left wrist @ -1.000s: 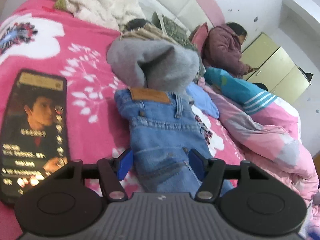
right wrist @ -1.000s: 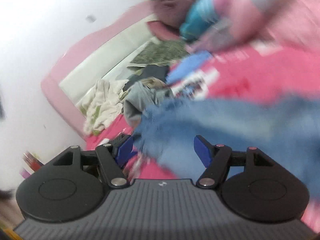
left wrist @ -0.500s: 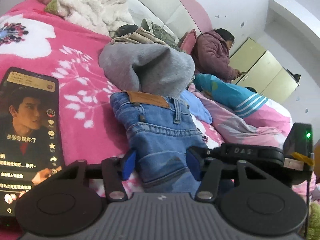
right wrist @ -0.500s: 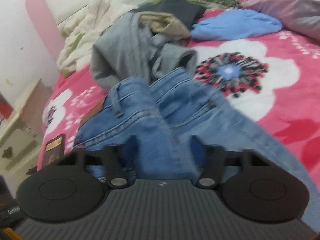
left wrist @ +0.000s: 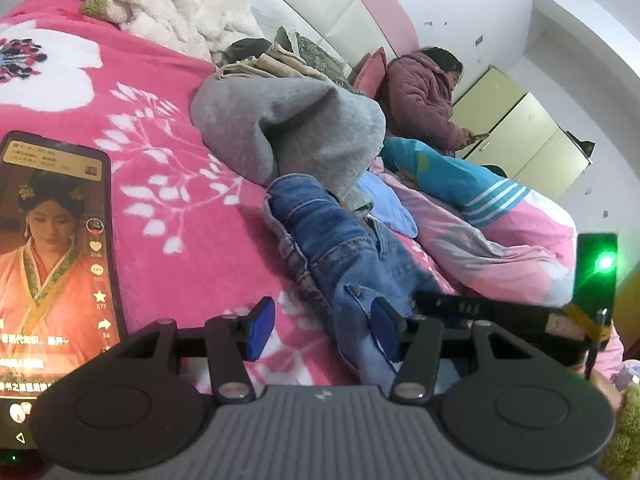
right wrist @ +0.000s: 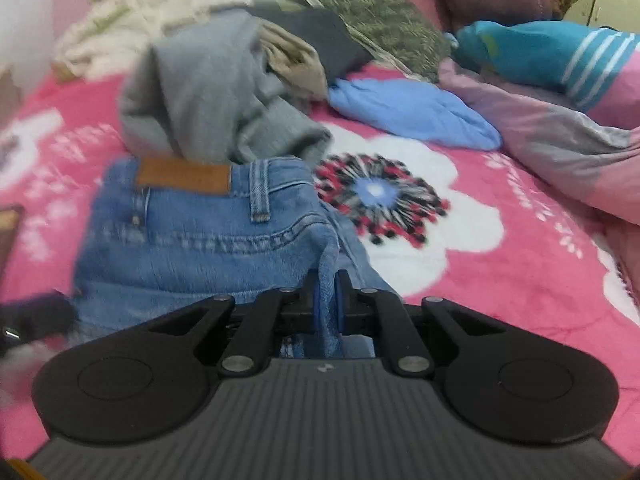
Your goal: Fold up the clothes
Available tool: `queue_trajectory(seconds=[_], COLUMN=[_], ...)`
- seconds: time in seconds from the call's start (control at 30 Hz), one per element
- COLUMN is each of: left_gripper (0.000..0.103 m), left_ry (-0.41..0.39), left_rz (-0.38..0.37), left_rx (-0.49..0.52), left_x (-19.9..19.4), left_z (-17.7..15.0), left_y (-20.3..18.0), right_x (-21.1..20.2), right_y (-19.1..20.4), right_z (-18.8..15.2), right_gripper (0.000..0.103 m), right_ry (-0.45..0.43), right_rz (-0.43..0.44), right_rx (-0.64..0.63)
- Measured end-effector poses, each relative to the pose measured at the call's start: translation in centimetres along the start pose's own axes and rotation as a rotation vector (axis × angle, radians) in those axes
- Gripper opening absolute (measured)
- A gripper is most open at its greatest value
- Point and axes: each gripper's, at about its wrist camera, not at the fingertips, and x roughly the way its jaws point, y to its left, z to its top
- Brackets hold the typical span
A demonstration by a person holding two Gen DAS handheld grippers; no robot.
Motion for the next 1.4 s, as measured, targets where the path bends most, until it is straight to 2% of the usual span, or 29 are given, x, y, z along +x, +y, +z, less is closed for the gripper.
queue_trajectory(seconds=[0.1,0.23,0.33,0.5,0.6,0.7,0.77,0.87,1.0,1.07,1.17,1.23,1.3,1.33,1.37,1.4], left_gripper=[0.054,0.051,0.050,0.048,0.048,0.048,0.048,0.043,0.043,0.043,0.043,0.043,0.042,0.039,0.030,0.029], left_ry=[0.006,0.011,0.014,0.004,-0.013,-0.050,-0.094,-0.129,-0.119,-0.054,0.034,0.088,0.132,0.147,0.147,0.139], left_rz=[0.000,-0.001,0.001,0.004,0.007,0.001,-0.011,-0.035,-0.097,-0.129,-0.114,-0.063,-0.007,0.011,0.031,0.037], left_rx=[0.003,0.004,0.003,0.016,0.021,0.042,0.068,0.122,0.157,0.170,0.216,0.257,0.254,0.246,0.243,0.247], left_x=[0.1,0.2,0.3,0.1,-0.1,-0.8,-1.6,-2.4,-2.2,-0.7,3.0,5.5,7.6,8.2,8.5,8.5], left_z=[0.1,0.1,0.2,0.0,-0.1,-0.2,-0.2,0.2,1.8,2.8,3.7,3.6,3.0,2.7,2.3,2.0], left_y=[0.0,0.1,0.2,0.1,0.0,-0.4,-0.9,-2.3,-4.9,-6.2,-7.9,-8.6,-8.0,-7.5,-7.1,-6.9], right_x=[-0.9,0.6,0.8,4.2,5.1,3.9,2.0,-3.6,-11.5,-15.1,-20.0,-22.6,-24.4,-25.1,-25.7,-26.2], right_y=[0.1,0.9,1.2,2.2,2.6,1.7,0.6,-2.3,-6.2,-7.8,-9.7,-10.8,-11.9,-12.5,-13.1,-13.8], right_z=[1.2,2.0,2.7,1.0,0.3,1.1,1.7,0.9,-0.4,-2.6,-7.0,-10.5,-14.1,-15.9,-17.7,-19.6], right_gripper=[0.006,0.006,0.006,0.006,0.008,0.015,0.032,0.037,0.040,0.040,0.040,0.040,0.040,0.040,0.040,0.040], right_ry=[-0.050,-0.023,-0.050,-0.003,-0.024,-0.036,-0.059,-0.133,-0.232,-0.259,-0.276,-0.279,-0.264,-0.249,-0.231,-0.213], right_rz=[-0.012,-0.052,-0.063,-0.072,-0.087,-0.073,-0.071,-0.061,-0.045,-0.042,-0.073,-0.123,-0.175,-0.207,-0.242,-0.277], right_rx=[-0.030,-0.137,-0.161,-0.245,-0.270,-0.205,-0.141,0.009,0.217,0.300,0.390,0.448,0.507,0.540,0.576,0.618])
